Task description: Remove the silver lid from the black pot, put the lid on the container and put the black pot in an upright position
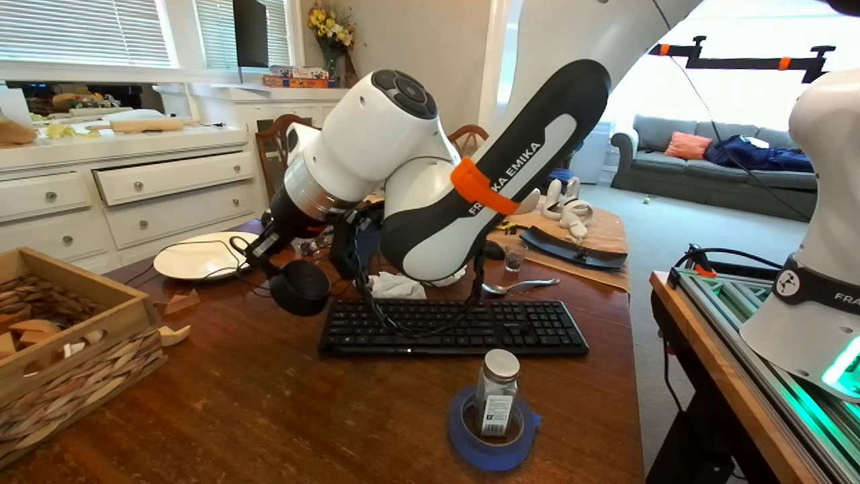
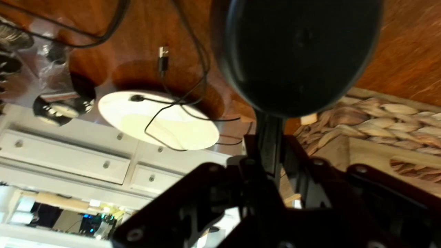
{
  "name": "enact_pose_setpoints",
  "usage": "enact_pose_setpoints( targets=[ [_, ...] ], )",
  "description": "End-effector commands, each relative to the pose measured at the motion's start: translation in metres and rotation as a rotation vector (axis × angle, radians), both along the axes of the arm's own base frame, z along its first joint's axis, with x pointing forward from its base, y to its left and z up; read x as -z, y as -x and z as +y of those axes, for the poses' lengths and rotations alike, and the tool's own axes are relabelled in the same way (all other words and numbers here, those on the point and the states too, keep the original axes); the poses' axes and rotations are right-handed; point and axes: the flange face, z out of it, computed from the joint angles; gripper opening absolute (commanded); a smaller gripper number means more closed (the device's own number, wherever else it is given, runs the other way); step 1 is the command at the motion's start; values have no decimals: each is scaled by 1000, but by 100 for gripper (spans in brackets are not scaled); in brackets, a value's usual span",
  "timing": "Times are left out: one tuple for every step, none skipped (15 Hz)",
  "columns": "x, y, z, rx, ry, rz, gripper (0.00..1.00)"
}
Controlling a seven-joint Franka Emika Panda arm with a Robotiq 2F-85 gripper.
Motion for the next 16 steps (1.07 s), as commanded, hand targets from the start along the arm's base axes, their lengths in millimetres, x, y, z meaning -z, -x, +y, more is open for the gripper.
enact_pose_setpoints(
  targets=[
    [5, 2, 5, -12, -17, 15, 23],
    [7, 3, 7, -17, -26, 21, 23],
    [7, 2, 7, -18, -30, 22, 23],
    [6, 2, 6, -17, -32, 21, 23],
    [5, 1, 5, -16, -32, 19, 23],
    [4, 0, 3, -10, -31, 15, 23],
    [0, -2, -4, 3, -15, 3, 23],
    [-3, -3, -8, 13, -1, -7, 23],
    [-5, -4, -10, 16, 6, -12, 23],
    [-5, -4, -10, 16, 10, -14, 23],
    [-5, -4, -10, 15, 11, -15, 23],
    [-5, -4, -9, 14, 11, -14, 23],
    [-5, -4, -9, 14, 11, -14, 23],
    [-5, -4, -8, 14, 11, -14, 23],
    [-5, -4, -8, 14, 12, -14, 23],
    [-4, -4, -8, 14, 12, -14, 23]
  ],
)
